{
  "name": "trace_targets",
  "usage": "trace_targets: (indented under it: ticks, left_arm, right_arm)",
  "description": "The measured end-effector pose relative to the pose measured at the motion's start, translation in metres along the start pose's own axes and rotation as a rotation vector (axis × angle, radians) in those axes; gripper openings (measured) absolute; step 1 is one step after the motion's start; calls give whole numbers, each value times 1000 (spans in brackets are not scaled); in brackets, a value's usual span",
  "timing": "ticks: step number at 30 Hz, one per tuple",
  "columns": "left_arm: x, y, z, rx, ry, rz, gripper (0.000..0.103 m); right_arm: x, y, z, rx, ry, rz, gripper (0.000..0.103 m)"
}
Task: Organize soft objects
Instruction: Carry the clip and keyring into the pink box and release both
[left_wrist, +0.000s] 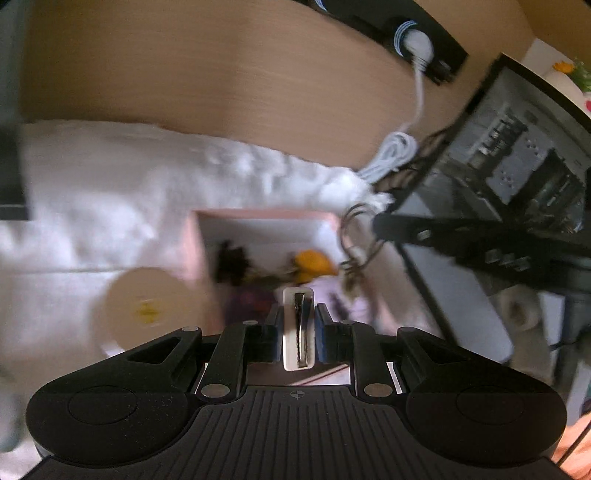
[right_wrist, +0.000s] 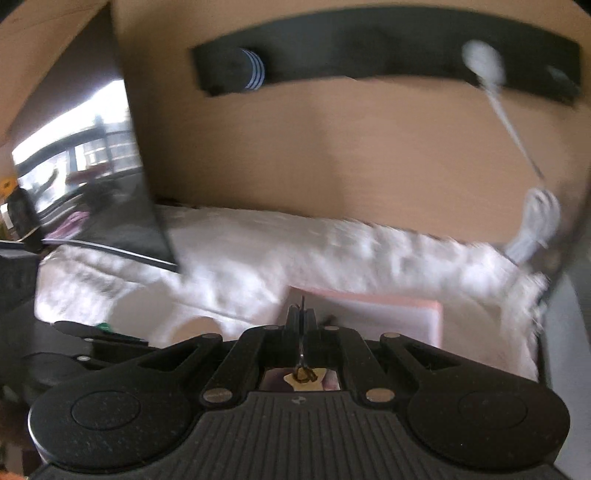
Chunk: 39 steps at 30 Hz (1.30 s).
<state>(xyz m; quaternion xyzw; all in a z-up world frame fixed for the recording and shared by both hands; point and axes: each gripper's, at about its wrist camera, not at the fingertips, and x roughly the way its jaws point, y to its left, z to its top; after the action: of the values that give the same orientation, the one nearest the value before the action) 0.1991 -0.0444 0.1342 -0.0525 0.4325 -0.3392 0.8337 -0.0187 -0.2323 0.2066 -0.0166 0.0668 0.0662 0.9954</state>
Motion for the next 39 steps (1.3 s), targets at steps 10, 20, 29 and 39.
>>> trace_targets:
  ticks: [10, 20, 29, 39]
  left_arm:
    - [97, -27, -23, 168, 52, 144, 21]
    - [115, -27, -22, 221, 7, 225, 26]
    - [98, -13, -33, 163, -26, 160, 25]
    - [86, -14, -44, 206, -45, 161, 23]
  right_arm:
    - [65, -74, -48, 164, 72, -119, 2]
    - [72, -92, -81, 259, 48, -82, 4]
    - [46, -74, -84, 188, 38, -35, 48]
    - [85, -84, -73, 229, 81, -55, 21]
